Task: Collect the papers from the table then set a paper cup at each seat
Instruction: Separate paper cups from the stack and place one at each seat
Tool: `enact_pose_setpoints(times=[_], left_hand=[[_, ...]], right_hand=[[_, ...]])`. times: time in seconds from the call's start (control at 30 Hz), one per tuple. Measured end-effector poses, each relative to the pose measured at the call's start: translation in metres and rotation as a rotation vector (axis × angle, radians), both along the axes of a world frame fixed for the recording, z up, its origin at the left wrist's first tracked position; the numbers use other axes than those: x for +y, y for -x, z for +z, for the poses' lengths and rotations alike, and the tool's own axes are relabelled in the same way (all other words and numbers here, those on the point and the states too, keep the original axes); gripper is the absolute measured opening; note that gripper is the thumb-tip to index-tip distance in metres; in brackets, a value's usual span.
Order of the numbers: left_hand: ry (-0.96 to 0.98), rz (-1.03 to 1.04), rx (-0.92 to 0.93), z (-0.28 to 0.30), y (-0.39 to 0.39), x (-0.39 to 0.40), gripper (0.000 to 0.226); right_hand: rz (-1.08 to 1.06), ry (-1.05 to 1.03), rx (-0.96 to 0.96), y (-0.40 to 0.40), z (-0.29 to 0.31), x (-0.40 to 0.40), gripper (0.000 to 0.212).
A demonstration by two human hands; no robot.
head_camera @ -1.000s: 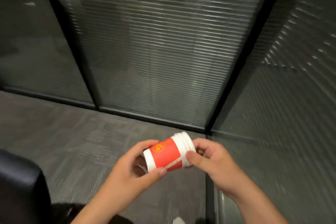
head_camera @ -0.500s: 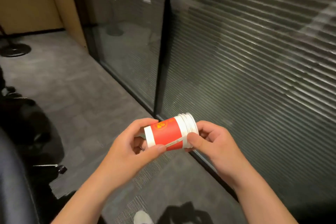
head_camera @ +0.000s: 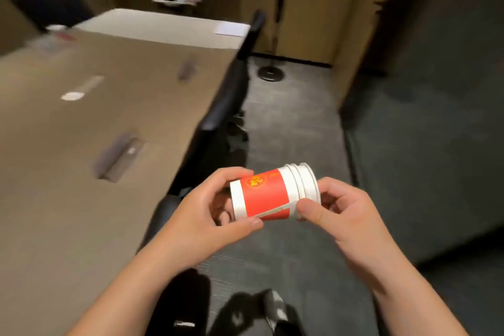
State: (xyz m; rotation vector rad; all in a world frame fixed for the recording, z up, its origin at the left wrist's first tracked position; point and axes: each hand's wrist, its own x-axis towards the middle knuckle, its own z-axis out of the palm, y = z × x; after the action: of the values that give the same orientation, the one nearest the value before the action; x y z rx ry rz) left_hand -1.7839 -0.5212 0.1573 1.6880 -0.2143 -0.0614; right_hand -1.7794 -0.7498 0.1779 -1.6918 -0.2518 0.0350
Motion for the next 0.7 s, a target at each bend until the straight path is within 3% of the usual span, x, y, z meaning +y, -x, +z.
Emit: enact_pose_setpoints(times=[0.2, 0.3, 0.37, 0.57, 0.7], left_hand=[[-0.209, 0.424, -0.054, 0.019, -0.043, 0.037, 0.059], [-0.262, 0.632, -0.039, 0.024, -0.048, 0.065, 0.055], [-0.262, 0.782, -0.015, 0.02, -0.044, 0.086, 0.054], [-0.175, 1.109, 0.079, -0.019, -0.018, 0.159, 0.054], [-0.066, 1.306, 0.189, -0.053, 0.02, 0.196, 0.057]], right_hand=[[0.457, 0.003, -0.018, -0.146, 0.012, 0.056, 0.016], [0.676, 0.031, -0.015, -0.193, 0.015, 0.11, 0.005], [0.803, 0.05, -0.029, -0.213, 0.012, 0.153, 0.009], [0.946, -0.004, 0.004, -0.244, -0.006, 0.283, 0.016], [1.036, 0.102, -0.098, -0.251, -0.026, 0.357, 0.02]])
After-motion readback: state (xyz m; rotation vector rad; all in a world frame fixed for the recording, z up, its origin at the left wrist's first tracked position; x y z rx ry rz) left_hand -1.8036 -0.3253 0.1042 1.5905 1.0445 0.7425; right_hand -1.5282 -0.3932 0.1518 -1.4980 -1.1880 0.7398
